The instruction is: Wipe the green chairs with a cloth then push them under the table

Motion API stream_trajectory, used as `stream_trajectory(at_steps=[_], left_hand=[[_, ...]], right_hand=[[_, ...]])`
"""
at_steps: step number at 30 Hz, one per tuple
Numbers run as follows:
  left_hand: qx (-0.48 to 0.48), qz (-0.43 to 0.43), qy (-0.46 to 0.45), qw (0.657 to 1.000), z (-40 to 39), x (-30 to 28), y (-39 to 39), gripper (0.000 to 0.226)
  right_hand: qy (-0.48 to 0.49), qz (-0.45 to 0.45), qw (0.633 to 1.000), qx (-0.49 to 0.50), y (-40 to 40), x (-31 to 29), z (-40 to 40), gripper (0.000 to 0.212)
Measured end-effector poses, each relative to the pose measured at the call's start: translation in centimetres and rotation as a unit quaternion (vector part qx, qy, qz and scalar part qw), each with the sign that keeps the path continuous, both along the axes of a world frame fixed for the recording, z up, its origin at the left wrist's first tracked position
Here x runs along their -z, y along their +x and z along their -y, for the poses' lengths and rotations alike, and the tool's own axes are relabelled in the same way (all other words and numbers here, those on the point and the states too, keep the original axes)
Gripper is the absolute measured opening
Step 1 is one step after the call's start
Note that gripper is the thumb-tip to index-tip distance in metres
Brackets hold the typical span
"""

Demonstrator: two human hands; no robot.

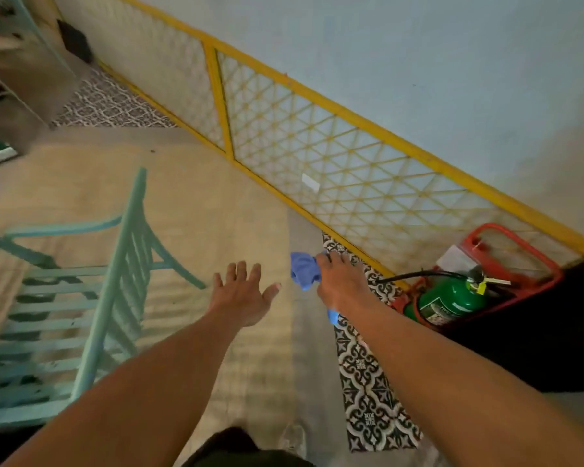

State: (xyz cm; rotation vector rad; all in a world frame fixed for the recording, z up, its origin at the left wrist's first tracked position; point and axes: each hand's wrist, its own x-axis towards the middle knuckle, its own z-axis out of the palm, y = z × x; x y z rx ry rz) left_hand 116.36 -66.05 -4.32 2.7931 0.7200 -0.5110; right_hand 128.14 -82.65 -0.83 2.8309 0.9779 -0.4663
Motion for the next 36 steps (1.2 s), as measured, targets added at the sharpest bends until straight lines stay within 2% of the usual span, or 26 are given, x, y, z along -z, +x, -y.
stream_trajectory(at_steps=[4,10,18,24,30,36], left_hand=[[-0.005,-0.019,0.006,1.000,-1.3,0.0,5.1,0.079],[-0.022,-0.035,-0.007,0.999,-5.9,2.4,11.8,0.079],[-0.103,-0.045,-0.052,0.992,-16.6,3.6,23.0,0.078],[-0.183,-0.019,-0.037,0.982,-25.6,2.6,28.2,0.078],[-0.302,0.002,-0.014,0.953,-34.6,2.6,30.2,0.078],[-0.426,-0.021,0.004,0.904,-44.5,4.6,31.1,0.077]], right_hand=[[0.016,-0.021,1.000,-0.015,4.8,-0.3,-1.9,0.047],[-0.017,-0.043,0.997,-0.058,12.9,1.1,-8.0,0.041],[-0.036,-0.058,0.993,-0.100,25.7,2.2,-20.1,0.039],[-0.022,-0.054,0.983,-0.172,32.6,2.2,-31.1,0.042],[0.014,-0.070,0.958,-0.276,36.3,3.1,-43.9,0.047],[0.001,-0.096,0.903,-0.418,37.3,4.9,-59.3,0.048]])
